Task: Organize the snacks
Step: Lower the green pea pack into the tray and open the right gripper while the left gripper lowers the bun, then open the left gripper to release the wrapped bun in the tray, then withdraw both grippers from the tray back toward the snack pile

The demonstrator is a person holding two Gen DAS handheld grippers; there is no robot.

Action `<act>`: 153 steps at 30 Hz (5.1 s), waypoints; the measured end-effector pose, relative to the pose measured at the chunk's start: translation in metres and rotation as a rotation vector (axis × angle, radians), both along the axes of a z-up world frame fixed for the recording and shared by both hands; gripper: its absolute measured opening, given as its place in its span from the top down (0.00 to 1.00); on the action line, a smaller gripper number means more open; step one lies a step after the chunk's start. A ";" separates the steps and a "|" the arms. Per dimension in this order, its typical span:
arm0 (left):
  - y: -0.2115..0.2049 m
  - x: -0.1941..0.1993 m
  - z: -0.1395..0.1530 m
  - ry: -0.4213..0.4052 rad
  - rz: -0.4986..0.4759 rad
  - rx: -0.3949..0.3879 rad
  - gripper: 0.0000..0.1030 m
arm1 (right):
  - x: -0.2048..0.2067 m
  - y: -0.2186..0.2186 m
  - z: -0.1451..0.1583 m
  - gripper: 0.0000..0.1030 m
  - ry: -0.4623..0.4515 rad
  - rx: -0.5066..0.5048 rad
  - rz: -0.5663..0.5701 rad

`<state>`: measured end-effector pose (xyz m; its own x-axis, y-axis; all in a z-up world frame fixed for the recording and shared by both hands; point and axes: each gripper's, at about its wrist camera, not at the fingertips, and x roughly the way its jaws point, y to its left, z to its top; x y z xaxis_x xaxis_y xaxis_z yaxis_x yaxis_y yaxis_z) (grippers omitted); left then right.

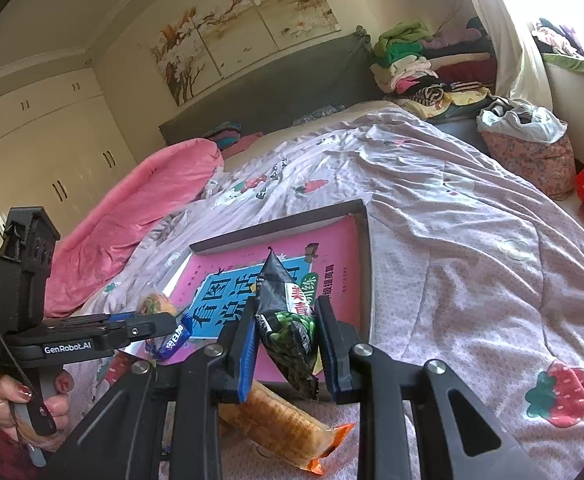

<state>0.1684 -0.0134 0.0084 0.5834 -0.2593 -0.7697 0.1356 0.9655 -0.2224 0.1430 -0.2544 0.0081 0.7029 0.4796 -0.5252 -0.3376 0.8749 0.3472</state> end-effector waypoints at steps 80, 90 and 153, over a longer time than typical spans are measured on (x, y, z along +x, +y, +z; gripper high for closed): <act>-0.002 0.014 -0.036 0.089 0.026 0.018 0.54 | 0.015 -0.006 -0.022 0.61 0.094 -0.033 -0.028; -0.002 0.010 -0.028 0.070 0.026 0.027 0.47 | 0.013 -0.005 -0.017 0.50 0.064 -0.032 -0.026; 0.079 -0.044 0.016 -0.038 0.215 -0.015 0.26 | -0.009 -0.001 0.005 0.25 -0.027 -0.105 -0.067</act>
